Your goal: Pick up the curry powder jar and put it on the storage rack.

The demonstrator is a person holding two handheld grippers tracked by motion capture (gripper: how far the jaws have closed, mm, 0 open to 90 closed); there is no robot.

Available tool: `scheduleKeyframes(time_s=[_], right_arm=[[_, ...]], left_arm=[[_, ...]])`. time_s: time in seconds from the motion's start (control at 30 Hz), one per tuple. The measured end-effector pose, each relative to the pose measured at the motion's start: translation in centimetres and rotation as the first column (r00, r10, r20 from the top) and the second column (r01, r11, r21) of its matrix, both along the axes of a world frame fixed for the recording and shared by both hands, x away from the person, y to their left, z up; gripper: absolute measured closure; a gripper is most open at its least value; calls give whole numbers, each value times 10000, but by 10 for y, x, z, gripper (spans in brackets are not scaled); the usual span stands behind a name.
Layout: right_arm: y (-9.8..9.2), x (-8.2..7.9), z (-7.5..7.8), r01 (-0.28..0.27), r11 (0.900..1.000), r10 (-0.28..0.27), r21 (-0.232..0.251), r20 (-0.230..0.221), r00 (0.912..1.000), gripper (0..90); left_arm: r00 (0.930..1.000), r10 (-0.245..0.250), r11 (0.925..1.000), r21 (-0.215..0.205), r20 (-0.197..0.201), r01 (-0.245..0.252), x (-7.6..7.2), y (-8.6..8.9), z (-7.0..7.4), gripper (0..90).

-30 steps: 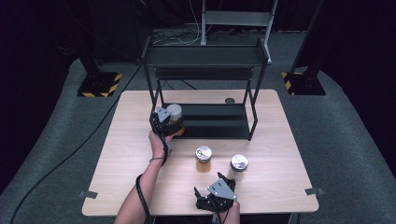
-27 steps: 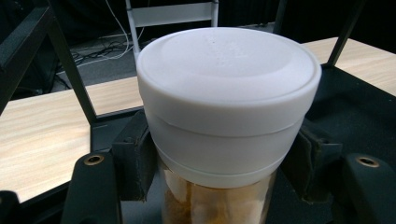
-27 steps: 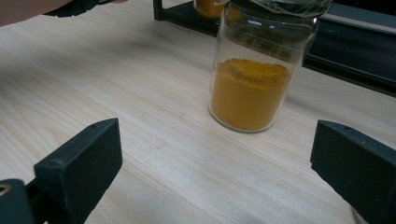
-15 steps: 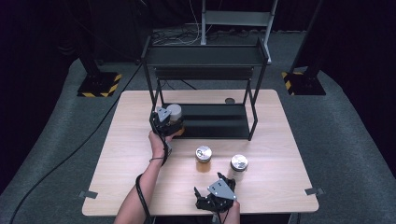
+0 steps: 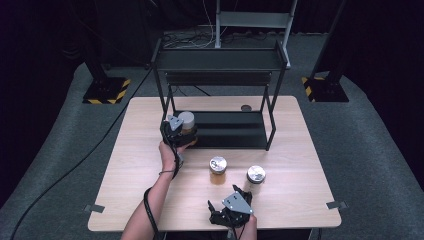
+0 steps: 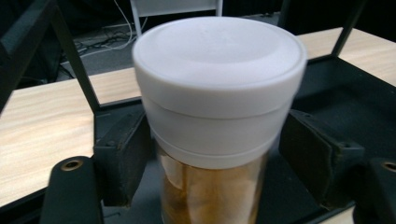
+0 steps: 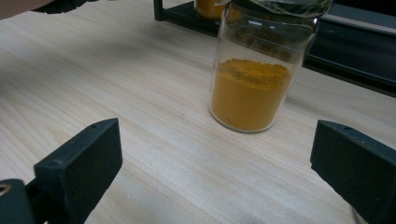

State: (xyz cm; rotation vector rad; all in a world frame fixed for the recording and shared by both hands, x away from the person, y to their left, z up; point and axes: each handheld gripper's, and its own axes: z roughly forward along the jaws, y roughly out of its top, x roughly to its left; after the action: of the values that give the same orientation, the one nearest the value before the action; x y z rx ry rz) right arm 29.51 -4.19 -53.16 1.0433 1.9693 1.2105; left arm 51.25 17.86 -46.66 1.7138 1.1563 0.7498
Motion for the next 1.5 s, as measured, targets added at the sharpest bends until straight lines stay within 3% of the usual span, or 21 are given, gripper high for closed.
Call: scheduleKeyframes(time_s=[0.13, 0.43, 0.87, 1.13, 1.23, 1.5], right_arm=[[0, 0, 0, 2, 10000, -2, -5, 1, 10000, 17], [0, 0, 0, -15, 10000, 15, -11, -8, 10000, 17], [0, 0, 0, -18, 10000, 18, -23, -42, 10000, 17], [0, 0, 0, -29, 10000, 29, -44, -27, 10000, 17], [1, 0, 0, -19, 10000, 19, -56, -22, 10000, 16], [1, 0, 0, -13, 10000, 13, -70, 11, 10000, 16]], left_arm=[[9996, -207, 9996, 167, -173, 210, -4, -4, 2, 133], [9965, -595, 9971, 439, -583, 621, -18, -4, 4, 44], [9908, -1131, 9870, 1064, -741, 1206, -54, 9, 2, 12], [9860, -1112, 9805, 1484, -1241, 1292, -80, 29, -15, 13], [9812, -976, 9750, 1820, -1662, 1278, -88, 37, -28, 11], [9648, -750, 9755, 1820, -2520, 1234, -107, 58, -50, 4]])
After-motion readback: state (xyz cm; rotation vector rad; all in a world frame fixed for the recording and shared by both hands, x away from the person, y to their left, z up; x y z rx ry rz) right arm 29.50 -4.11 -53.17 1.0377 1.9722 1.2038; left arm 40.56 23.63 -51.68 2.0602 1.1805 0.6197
